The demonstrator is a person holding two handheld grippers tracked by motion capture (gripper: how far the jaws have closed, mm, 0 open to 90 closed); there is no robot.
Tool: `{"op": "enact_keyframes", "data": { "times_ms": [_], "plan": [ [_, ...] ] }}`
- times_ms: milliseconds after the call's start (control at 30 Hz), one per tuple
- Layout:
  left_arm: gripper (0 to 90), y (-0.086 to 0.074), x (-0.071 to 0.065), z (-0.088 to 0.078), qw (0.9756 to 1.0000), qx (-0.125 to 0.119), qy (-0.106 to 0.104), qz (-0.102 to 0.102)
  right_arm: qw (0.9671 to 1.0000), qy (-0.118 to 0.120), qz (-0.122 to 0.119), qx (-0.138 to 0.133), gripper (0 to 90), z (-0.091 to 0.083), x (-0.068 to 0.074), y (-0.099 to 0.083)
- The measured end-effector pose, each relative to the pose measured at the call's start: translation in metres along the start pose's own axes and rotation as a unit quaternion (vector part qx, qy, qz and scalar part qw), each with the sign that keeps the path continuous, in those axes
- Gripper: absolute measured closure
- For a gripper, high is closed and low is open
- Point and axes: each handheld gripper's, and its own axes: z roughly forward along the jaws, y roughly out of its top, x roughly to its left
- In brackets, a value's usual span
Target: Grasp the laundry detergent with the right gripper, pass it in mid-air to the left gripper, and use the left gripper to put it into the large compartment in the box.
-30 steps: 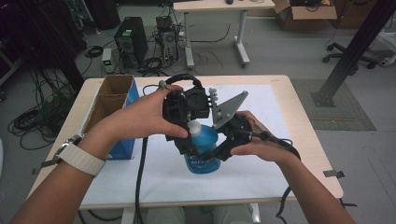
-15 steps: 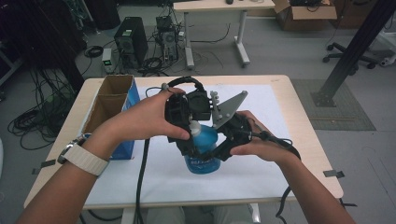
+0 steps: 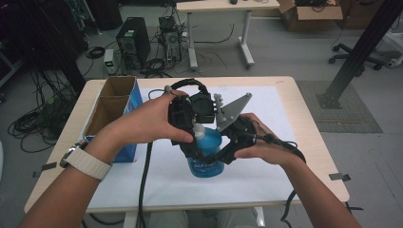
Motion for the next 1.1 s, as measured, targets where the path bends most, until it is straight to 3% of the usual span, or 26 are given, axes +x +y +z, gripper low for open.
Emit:
{"op": "enact_keyframes", "data": {
  "times_ms": [433, 1100],
  "plan": [
    [20.9, 0.0010, -0.0003, 0.0016, 1.0000, 0.003, 0.002, 0.004, 1.0000, 0.003, 0.000, -0.001, 43.7, -0.0001, 0.0002, 0.0001],
    [33.0, -0.0004, -0.0012, 0.0029, 1.0000, 0.000, 0.003, 0.008, 1.0000, 0.004, 0.001, -0.002, 43.6, 0.0008, 0.0007, -0.0013]
  ]
}}
